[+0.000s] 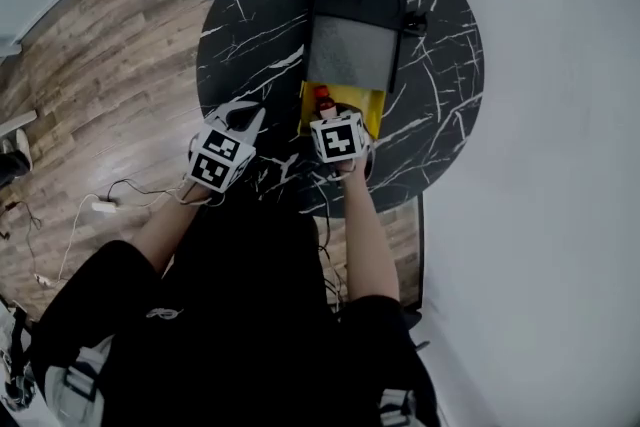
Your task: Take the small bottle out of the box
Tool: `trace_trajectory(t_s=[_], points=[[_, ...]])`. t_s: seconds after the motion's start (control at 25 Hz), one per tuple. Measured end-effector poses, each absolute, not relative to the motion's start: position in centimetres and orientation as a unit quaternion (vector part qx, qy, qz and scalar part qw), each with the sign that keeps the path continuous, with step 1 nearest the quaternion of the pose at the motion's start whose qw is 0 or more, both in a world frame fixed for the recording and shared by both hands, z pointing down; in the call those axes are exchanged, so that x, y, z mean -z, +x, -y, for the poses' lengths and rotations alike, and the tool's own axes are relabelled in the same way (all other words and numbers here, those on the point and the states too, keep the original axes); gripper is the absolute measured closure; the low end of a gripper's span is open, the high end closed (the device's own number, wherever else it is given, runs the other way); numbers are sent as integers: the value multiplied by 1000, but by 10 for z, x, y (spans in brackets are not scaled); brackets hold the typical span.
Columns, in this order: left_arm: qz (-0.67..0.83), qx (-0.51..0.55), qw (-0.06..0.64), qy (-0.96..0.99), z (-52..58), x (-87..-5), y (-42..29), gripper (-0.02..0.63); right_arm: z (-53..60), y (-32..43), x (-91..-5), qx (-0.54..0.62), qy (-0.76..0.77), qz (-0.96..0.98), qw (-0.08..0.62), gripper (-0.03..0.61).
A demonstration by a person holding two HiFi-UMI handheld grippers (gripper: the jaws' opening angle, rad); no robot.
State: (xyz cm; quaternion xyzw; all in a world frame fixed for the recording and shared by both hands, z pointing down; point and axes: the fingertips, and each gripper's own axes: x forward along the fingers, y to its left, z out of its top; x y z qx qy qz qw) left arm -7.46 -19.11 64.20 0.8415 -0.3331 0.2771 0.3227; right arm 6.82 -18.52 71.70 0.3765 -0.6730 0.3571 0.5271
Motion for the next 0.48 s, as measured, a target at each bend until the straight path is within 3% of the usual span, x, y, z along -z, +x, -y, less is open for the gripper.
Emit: trace_trajectory(t_s=[0.48], points=[[377, -266, 312, 830, 166, -628, -65, 615, 188, 63, -695, -331, 387, 718, 475, 379]])
